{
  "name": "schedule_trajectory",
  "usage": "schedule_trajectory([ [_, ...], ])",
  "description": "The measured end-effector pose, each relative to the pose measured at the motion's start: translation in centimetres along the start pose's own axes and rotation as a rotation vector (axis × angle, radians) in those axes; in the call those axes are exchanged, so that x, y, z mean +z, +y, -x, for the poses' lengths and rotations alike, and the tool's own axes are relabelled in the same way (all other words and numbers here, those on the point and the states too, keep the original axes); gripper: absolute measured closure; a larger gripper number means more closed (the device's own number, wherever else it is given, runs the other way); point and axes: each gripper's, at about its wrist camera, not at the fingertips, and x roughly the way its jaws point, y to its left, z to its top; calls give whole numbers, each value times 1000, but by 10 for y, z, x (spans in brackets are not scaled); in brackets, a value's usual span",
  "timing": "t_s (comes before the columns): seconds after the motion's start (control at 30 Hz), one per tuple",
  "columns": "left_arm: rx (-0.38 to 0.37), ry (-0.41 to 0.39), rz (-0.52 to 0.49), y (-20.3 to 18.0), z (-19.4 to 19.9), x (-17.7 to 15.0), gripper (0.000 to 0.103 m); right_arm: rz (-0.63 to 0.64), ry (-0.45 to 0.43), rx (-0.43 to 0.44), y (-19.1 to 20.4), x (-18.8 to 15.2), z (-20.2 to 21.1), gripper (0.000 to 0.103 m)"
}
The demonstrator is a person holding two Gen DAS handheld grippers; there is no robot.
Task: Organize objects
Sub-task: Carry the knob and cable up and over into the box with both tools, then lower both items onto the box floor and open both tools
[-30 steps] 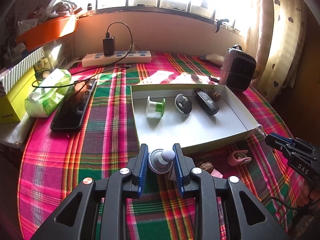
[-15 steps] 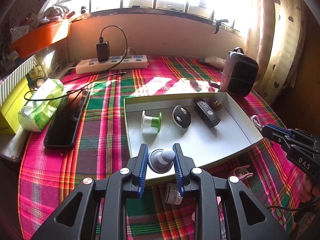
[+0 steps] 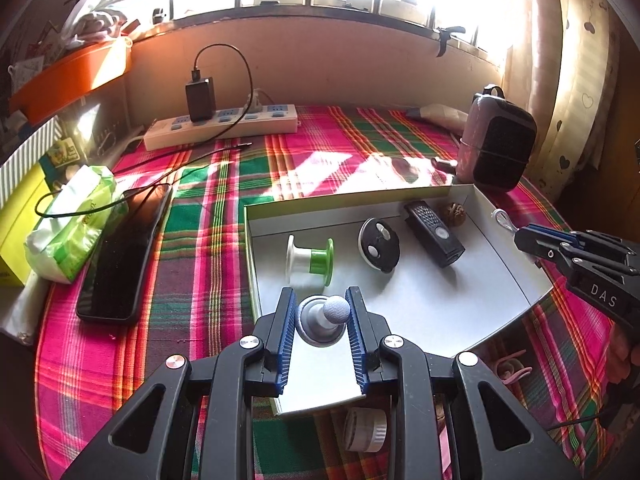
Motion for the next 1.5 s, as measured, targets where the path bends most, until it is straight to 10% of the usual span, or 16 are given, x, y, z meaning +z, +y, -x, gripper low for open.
schedule_trajectory([
  [1.5,33,47,-49,-6,-40,12,80,25,90,-19,-1,8,-52,90],
])
